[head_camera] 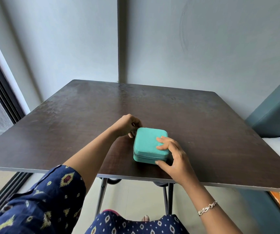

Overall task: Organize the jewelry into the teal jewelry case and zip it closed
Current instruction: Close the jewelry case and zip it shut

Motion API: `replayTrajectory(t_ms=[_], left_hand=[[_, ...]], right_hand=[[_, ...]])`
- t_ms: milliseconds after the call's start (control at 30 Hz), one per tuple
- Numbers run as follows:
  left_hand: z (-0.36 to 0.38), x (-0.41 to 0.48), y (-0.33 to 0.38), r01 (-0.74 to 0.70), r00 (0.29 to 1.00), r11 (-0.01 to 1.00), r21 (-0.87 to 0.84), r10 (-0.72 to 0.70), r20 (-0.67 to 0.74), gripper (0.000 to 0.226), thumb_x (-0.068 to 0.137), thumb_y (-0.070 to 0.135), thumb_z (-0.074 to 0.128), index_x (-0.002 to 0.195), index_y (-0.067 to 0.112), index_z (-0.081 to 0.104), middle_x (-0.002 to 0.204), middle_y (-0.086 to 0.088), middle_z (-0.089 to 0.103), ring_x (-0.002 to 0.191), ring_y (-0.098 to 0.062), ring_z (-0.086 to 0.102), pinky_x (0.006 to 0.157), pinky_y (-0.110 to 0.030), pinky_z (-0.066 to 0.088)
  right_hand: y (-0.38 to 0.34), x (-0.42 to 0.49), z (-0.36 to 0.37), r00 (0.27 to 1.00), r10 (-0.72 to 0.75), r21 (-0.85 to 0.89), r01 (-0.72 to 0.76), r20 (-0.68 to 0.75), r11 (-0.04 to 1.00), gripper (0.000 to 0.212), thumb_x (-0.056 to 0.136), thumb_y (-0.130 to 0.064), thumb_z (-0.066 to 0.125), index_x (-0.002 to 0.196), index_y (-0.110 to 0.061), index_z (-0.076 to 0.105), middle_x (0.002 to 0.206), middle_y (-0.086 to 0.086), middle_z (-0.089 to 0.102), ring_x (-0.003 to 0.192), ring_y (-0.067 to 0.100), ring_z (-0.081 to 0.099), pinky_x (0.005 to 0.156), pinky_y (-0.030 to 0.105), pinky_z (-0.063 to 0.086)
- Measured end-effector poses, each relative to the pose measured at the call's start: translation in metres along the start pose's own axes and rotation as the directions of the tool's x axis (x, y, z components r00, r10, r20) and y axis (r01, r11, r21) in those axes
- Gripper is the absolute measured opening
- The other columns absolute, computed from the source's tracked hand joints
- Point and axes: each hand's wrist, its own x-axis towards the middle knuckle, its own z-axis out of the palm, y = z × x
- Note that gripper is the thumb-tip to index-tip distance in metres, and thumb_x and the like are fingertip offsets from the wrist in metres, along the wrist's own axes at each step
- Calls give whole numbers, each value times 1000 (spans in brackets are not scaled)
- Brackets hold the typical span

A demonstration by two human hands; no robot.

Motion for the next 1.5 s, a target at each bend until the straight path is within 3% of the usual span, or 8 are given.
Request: replayTrajectory(t_ms=[200, 267, 367, 500, 833, 933, 1100, 1500], left_hand=[[-3, -11, 2, -94, 990, 962, 255, 118, -78, 27, 78, -13, 48, 89, 2, 67, 74, -1, 61, 58, -13, 55, 50, -8, 37], [-4, -15, 0, -93, 989, 957, 275, 120, -84, 27, 79, -12, 45, 88, 2, 66, 68, 5, 58, 53, -5, 51, 50, -9, 36], [-4, -24, -1, -72, 989, 960, 271, 103, -103, 26, 80, -12, 44, 86, 3, 64, 60, 12, 54, 46, 1, 49, 48, -9, 37], [-4, -39, -2, -42, 992, 965, 258, 71, -104, 23, 82, -10, 46, 91, 2, 63, 75, 1, 60, 55, -2, 49, 54, -16, 41], [4, -75, -1, -43, 992, 981, 189, 64, -109, 19, 84, -8, 49, 91, 1, 64, 80, -2, 63, 60, -2, 53, 54, -7, 42], [11, -87, -1, -54, 988, 986, 157, 76, -138, 18, 84, -7, 51, 89, 2, 65, 79, -6, 67, 64, -14, 60, 58, -9, 42], [19, -102, -1, -57, 985, 990, 126, 76, -154, 17, 85, -5, 53, 90, 5, 66, 75, 2, 63, 56, 7, 56, 56, -5, 41], [33, -119, 8, -47, 981, 999, 3, 46, -191, 14, 84, -3, 56, 91, 4, 66, 76, 1, 65, 58, -2, 55, 60, -11, 45]], right_hand=[[-1, 0, 2, 1000, 6, -28, -7, -15, 1000, 38, 68, -21, 70, 95, -31, 46, 121, -10, 50, 120, -2, 40, 101, 3, 26], [0, 0, 2, 1000, 12, -28, -13, -18, 1000, 38, 67, -21, 70, 95, -31, 47, 121, -11, 51, 120, 2, 42, 101, 4, 27], [1, -1, 3, 1000, 14, -25, -15, -22, 1000, 35, 67, -18, 72, 95, -23, 52, 121, -9, 53, 120, 8, 46, 101, 5, 28], [0, 0, 2, 1000, 20, -27, -21, -22, 999, 35, 66, -16, 74, 95, -21, 55, 120, -9, 53, 119, 7, 45, 101, 3, 27], [-2, 1, 1, 1000, 19, -23, -19, -6, 1000, 35, 66, -10, 75, 93, -16, 55, 120, -7, 53, 120, 15, 48, 102, 6, 28], [-2, 1, 1, 1000, 19, -27, -19, -6, 999, 33, 65, -11, 75, 93, -13, 56, 119, -8, 52, 119, 15, 48, 102, 6, 28], [-2, 1, 2, 1000, 19, -42, -20, -7, 999, 33, 65, -9, 75, 92, -13, 57, 118, -6, 54, 119, 14, 48, 101, 4, 27], [-2, 1, 0, 1000, 22, -49, -22, -3, 999, 34, 64, -1, 76, 90, -10, 56, 117, -6, 54, 118, 12, 48, 101, 4, 26]])
